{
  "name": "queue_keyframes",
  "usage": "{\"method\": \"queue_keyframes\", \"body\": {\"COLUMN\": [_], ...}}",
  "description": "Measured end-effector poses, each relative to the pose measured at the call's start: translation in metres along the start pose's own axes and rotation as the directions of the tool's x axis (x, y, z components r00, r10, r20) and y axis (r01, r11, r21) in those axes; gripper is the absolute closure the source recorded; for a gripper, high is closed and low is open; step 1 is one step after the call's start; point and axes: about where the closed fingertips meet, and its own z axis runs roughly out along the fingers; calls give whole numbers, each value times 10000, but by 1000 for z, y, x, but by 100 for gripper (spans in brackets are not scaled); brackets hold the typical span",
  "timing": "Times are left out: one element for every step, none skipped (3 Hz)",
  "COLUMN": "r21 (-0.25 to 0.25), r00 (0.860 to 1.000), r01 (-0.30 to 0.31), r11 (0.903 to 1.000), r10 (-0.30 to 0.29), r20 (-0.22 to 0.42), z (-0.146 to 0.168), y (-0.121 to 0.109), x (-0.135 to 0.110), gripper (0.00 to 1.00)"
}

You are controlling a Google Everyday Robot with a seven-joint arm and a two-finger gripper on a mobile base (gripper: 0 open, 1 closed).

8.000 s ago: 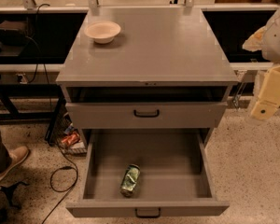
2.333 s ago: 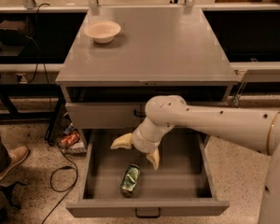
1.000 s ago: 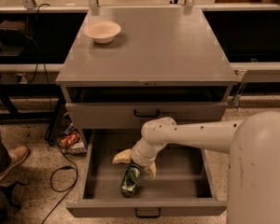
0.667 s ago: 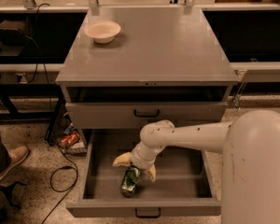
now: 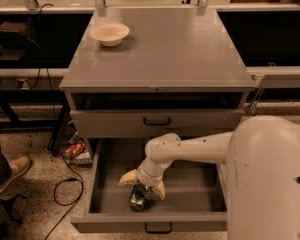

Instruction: Pick green can from middle drawer and place on counter

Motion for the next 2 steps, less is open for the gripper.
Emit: {"method": "queue_keyframes", "body": {"r21": [0,62], "r00": [10000,9997], "r01": [-1,-153], "r11": [10000,9999], "r10": [1,152], "r20": [2,204], "z": [0,7], "y": [0,7], "x": [0,-6], "gripper": [0,0]}}
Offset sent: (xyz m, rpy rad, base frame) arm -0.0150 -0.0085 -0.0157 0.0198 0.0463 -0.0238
